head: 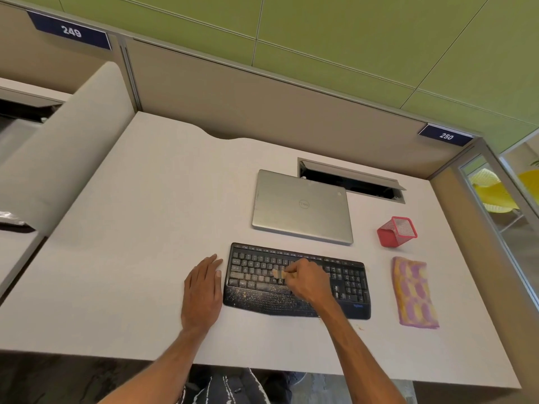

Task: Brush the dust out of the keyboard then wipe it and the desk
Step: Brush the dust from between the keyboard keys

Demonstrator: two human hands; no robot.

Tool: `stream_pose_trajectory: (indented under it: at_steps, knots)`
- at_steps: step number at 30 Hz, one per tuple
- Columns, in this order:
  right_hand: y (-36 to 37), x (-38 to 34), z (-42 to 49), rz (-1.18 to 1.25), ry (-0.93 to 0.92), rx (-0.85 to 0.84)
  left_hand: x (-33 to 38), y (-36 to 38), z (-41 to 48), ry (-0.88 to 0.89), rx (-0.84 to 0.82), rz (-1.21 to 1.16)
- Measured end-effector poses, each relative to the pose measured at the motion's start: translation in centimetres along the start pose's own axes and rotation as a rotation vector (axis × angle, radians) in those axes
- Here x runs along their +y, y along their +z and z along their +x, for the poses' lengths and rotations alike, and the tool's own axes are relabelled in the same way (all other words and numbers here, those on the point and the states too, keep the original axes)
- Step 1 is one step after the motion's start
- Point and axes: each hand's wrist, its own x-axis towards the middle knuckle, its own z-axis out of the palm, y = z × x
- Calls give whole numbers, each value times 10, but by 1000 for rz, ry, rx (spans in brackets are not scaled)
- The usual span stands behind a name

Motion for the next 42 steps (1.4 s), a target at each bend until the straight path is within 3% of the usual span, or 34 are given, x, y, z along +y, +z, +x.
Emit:
stream_pose_trajectory:
  at_steps: [4,9,15,20,27,31,36,42]
  knots:
    - [-4,-5,-5,-184,-24,79,-1,1,0,-5,-4,4]
    - [-2,-7,-3,-91,-77,81,0,0,-1,-4,6,-1]
    - [1,6,-4,-159,-48,134,0,0,-1,1,8,-2]
    - [-5,13,2,-259,-220,33,1,-1,-1,6,17,-6]
    - [7,-16,11,-205,-346,49,0,0,0,12,14,3]
    - [-4,-10,8,-133,-305,81,2,-1,0,3,17,-2]
    - [-7,13,12,-242,-255,44,1,0,0,4,17,2]
    - [12,-12,9,-173,-295,30,2,-1,0,1,13,5]
